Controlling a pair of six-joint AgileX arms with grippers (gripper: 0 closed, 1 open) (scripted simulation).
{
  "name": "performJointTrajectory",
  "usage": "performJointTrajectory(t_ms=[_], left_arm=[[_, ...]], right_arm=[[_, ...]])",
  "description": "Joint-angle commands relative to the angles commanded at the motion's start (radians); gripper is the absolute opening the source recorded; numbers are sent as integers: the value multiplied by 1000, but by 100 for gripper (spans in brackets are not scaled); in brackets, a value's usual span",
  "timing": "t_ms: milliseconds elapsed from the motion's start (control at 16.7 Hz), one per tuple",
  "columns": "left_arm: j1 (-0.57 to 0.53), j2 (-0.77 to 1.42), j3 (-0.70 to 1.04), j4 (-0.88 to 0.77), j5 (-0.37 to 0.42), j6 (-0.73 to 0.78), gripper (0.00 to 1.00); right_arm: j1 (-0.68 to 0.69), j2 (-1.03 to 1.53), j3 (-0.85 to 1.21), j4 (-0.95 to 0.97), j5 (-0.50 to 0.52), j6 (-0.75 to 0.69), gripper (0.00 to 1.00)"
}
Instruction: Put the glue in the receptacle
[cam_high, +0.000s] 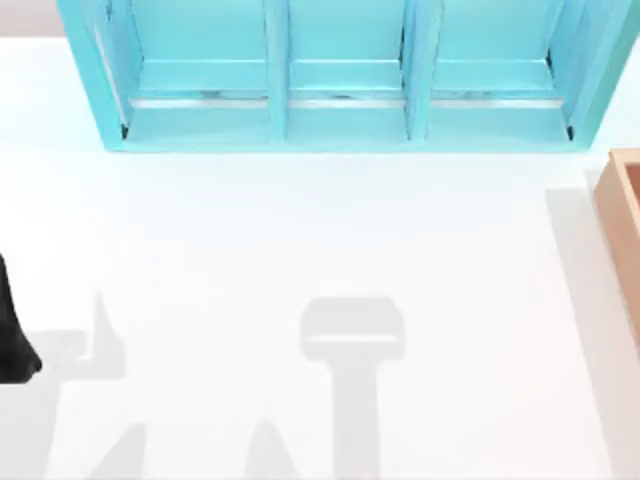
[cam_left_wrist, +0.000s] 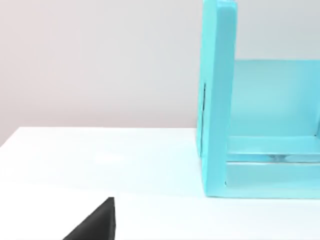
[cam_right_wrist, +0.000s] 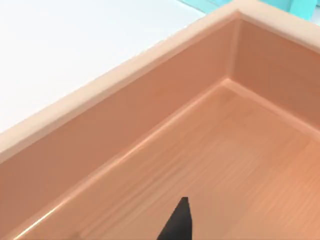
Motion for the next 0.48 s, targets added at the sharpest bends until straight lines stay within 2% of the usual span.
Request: performJointTrajectory(t_ms=[120,480], left_arm=[[0,0,0,0,0,0,100],[0,0,0,0,0,0,100]], right_arm=[[0,0,0,0,0,0,98],[0,0,0,0,0,0,100]])
